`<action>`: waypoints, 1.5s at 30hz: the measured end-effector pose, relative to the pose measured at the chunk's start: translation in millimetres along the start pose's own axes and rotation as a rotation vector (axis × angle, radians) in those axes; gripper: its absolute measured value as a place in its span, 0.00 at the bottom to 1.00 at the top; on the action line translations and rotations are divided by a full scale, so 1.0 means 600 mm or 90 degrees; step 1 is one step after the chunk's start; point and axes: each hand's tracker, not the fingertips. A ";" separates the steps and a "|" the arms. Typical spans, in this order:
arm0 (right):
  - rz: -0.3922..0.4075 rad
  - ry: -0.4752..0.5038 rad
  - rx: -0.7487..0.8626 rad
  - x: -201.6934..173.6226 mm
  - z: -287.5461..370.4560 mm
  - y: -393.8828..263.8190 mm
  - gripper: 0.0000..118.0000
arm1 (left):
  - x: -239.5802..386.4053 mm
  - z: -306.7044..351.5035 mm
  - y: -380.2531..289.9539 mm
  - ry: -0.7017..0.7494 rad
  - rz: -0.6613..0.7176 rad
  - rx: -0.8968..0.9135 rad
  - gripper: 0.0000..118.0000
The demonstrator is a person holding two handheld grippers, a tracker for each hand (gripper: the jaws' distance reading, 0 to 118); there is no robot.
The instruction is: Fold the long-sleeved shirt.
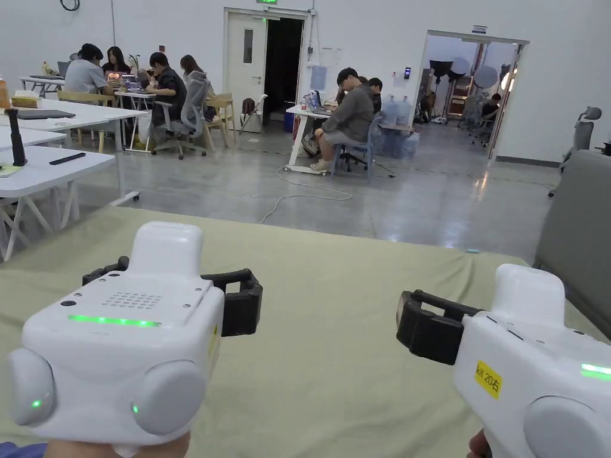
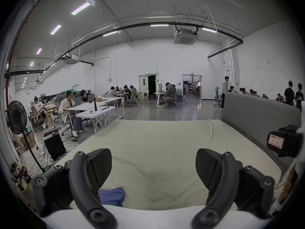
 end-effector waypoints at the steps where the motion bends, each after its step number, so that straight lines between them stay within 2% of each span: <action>1: 0.001 0.000 0.001 0.000 0.000 0.000 0.98 | 0.000 0.000 0.000 0.000 0.000 0.000 0.89; 10: -0.021 0.012 -0.015 0.006 -0.002 -0.003 0.98 | -0.003 0.002 0.000 -0.002 0.002 -0.001 0.89; 45: -0.002 0.003 0.002 0.006 -0.002 -0.002 0.98 | -0.001 0.002 0.000 -0.012 0.000 0.002 0.89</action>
